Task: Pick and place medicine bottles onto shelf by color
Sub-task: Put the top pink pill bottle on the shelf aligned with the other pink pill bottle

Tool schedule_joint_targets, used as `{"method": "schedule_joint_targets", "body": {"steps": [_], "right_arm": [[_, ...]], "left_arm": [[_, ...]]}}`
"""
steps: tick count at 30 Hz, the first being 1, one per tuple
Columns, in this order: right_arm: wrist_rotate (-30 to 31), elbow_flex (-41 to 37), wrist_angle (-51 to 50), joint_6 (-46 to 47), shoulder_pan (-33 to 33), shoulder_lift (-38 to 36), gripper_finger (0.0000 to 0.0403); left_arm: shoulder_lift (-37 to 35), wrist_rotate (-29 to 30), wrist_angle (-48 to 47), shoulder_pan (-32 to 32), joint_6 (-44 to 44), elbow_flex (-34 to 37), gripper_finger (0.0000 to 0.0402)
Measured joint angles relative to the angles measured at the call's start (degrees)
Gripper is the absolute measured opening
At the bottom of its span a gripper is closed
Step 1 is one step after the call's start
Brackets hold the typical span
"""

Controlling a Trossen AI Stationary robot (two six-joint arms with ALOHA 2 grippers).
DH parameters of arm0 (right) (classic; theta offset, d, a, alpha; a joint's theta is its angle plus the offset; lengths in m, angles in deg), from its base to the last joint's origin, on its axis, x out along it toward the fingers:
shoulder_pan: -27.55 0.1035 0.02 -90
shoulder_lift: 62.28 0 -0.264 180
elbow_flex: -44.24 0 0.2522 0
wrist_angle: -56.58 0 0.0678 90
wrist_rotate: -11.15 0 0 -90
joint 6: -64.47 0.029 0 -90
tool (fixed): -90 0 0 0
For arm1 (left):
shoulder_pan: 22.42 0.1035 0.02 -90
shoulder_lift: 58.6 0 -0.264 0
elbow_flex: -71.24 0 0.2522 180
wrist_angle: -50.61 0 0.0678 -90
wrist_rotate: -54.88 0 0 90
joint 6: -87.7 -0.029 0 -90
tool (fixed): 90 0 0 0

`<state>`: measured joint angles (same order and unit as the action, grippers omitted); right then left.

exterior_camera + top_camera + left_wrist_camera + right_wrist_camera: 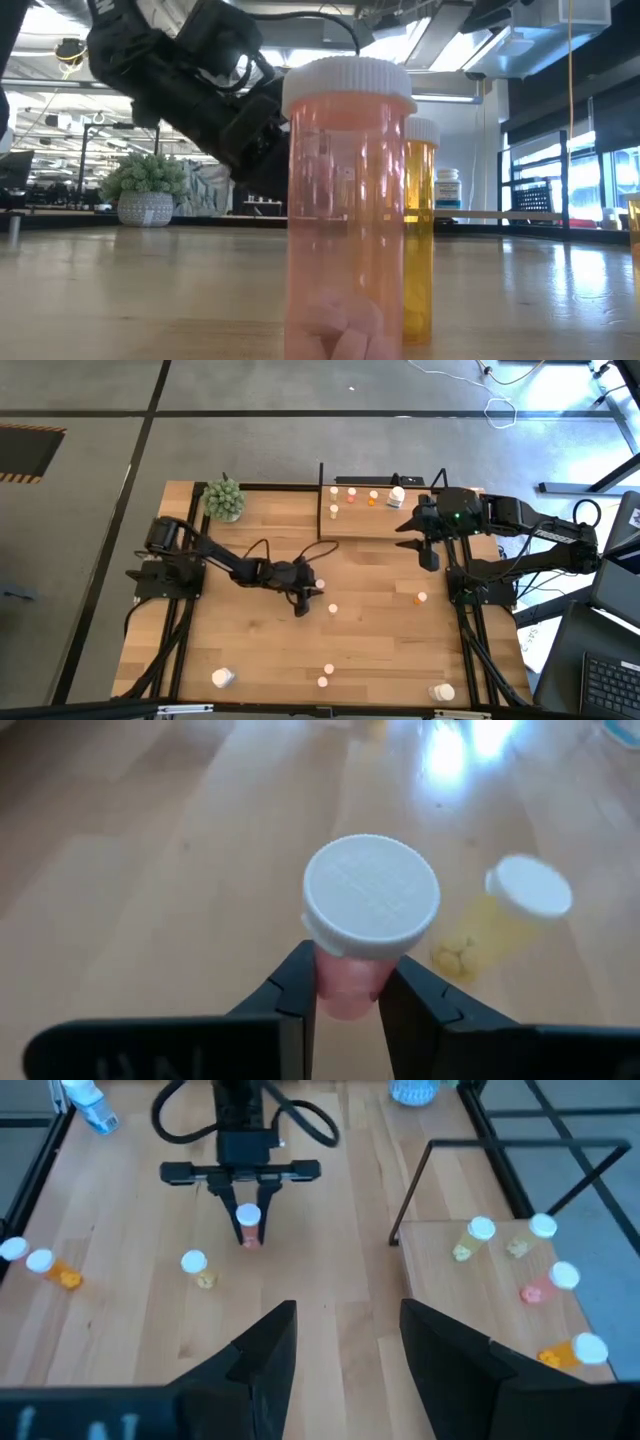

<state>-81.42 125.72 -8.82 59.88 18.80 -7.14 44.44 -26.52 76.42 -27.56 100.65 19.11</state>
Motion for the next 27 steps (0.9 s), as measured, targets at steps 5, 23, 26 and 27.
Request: {"method": "schedule_joint_targets", "body": {"steps": [5,23,26,27], "right_arm": [[-0.1,0.0,0.9,-4.6,0.0,0.8,0.0181],[-2.3,0.0,15.5,-19.8,-0.1,18.4,0.0181],[-4.5,0.0,19.0,-22.4,-0.1,21.2,0.0181],[-5.3,0.0,20.1,-22.9,-0.1,22.1,0.0181]], "left_arm": [[-6.9,-5.8,-8.6,3.9,-1.1,0.0,0.0067],[-16.8,-9.5,-56.2,11.9,-14.3,-24.2,0.0068],[-16.8,-10.2,-56.6,11.9,-15.0,-25.4,0.0068],[-16.8,-10.3,-57.0,11.9,-15.0,-25.4,0.0069]]}}
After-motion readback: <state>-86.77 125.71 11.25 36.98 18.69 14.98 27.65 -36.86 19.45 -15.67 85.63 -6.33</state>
